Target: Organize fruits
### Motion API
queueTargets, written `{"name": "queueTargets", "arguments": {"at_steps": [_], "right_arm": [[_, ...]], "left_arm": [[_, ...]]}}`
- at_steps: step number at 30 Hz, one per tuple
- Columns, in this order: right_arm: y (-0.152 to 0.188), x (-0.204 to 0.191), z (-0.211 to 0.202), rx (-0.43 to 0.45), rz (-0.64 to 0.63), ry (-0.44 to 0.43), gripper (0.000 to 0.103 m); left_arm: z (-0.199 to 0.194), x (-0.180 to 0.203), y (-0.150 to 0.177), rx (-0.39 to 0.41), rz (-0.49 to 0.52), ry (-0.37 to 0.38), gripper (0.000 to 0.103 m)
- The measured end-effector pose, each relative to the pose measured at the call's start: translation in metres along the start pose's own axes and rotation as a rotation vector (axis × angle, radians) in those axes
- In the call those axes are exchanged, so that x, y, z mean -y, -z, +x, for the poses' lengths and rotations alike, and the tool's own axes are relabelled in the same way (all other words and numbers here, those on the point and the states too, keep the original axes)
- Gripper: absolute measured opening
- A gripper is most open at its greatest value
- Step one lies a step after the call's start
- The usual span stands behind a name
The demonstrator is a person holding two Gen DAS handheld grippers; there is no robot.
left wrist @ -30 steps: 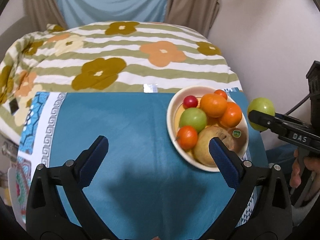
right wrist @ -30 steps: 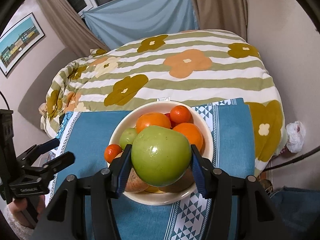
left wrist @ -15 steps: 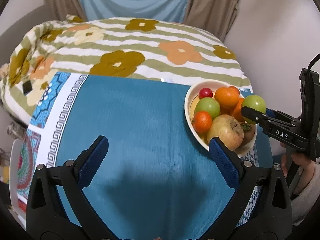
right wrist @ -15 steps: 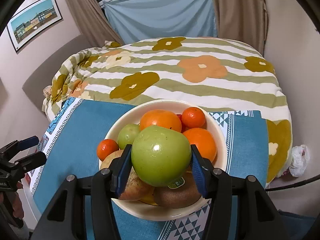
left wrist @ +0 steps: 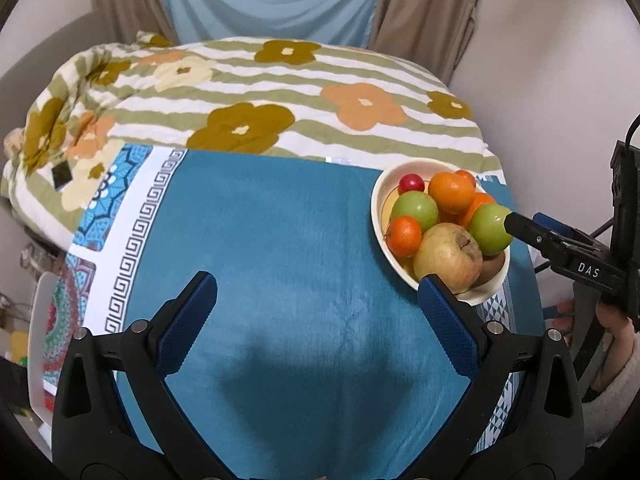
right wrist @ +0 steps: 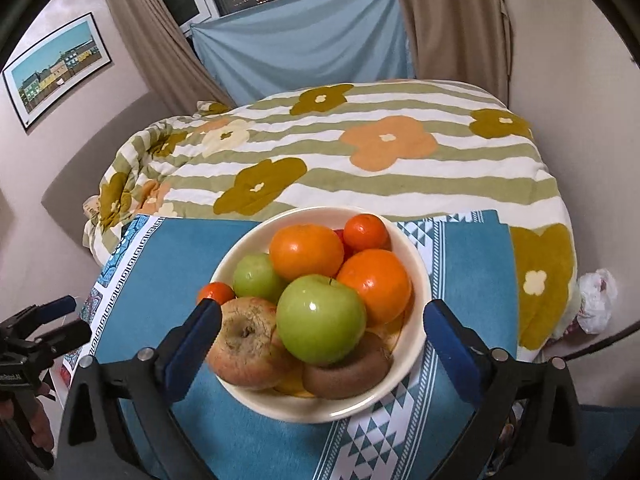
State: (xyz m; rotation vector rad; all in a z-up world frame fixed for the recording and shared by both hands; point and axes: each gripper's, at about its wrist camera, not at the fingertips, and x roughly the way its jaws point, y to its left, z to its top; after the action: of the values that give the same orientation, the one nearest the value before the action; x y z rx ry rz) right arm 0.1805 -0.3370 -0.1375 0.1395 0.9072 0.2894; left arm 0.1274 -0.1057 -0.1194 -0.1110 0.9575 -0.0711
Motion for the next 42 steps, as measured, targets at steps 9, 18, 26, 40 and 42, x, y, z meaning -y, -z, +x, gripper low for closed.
{"name": "queueTargets", "arguments": {"at_steps": [9, 18, 26, 40, 42], "right_arm": [[0.0, -0.033, -0.054, 0.081, 0.016, 0.056, 0.101], [0.013, -0.095, -0.116, 0.129, 0.054, 0.115, 0.101], [0.037, -0.144, -0.146, 0.165, 0.061, 0.185, 0.101], [0.063, -0.179, -0.161, 0.21, 0.038, 0.29, 0.101], [0.064, -0.182, -0.162, 0.214, 0.034, 0.294, 0.101]], "left_arm": [[-0.046, -0.016, -0.004, 0.078, 0.05, 0.03, 0.103], [-0.112, -0.042, -0.001, 0.183, 0.098, 0.026, 0.103], [-0.159, -0.063, 0.015, 0.277, 0.129, -0.038, 0.103], [-0.186, -0.074, 0.043, 0.357, 0.177, -0.094, 0.103], [-0.188, -0.075, 0.043, 0.363, 0.175, -0.094, 0.103]]}}
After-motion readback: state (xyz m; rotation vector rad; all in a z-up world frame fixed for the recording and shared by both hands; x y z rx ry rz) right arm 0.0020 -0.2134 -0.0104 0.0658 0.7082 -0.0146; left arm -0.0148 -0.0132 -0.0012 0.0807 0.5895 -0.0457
